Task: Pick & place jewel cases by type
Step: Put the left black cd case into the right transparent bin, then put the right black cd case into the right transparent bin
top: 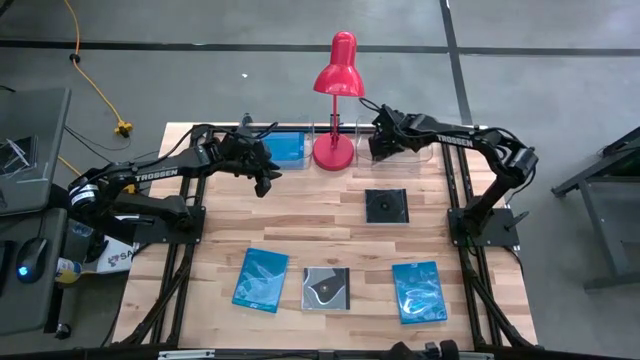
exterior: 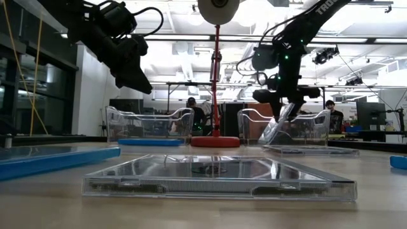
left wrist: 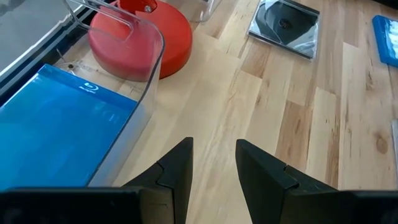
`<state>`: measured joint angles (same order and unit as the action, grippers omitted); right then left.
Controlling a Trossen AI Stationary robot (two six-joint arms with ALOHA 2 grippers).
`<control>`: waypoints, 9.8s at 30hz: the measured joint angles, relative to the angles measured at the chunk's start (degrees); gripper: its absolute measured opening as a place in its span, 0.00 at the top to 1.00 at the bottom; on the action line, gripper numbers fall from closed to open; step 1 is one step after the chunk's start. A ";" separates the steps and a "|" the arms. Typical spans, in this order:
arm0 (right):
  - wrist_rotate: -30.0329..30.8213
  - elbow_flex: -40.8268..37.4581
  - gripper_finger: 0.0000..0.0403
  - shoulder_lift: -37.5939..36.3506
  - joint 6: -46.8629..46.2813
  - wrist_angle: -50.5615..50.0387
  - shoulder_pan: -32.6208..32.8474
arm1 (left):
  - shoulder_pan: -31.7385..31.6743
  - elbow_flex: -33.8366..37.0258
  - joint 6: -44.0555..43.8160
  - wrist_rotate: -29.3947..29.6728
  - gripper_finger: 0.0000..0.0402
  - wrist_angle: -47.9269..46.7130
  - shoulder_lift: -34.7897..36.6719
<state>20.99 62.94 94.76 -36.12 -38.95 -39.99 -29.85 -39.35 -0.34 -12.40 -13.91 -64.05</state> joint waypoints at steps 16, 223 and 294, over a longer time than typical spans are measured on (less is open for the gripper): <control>-3.95 -0.11 0.27 0.02 1.83 1.80 0.22 | 0.00 0.00 -0.04 0.00 0.70 0.02 0.00; -32.14 -46.84 0.23 -36.47 -33.85 18.40 15.13 | 18.78 -40.11 -61.88 -0.24 0.70 24.02 -61.75; -29.49 -47.17 0.23 -32.47 -32.41 32.34 18.37 | 19.74 -48.39 -60.92 5.27 0.70 10.78 -68.52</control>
<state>-8.50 15.76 62.29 -68.52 -6.61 -21.63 -10.11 -87.74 -61.26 -7.14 -3.14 -132.57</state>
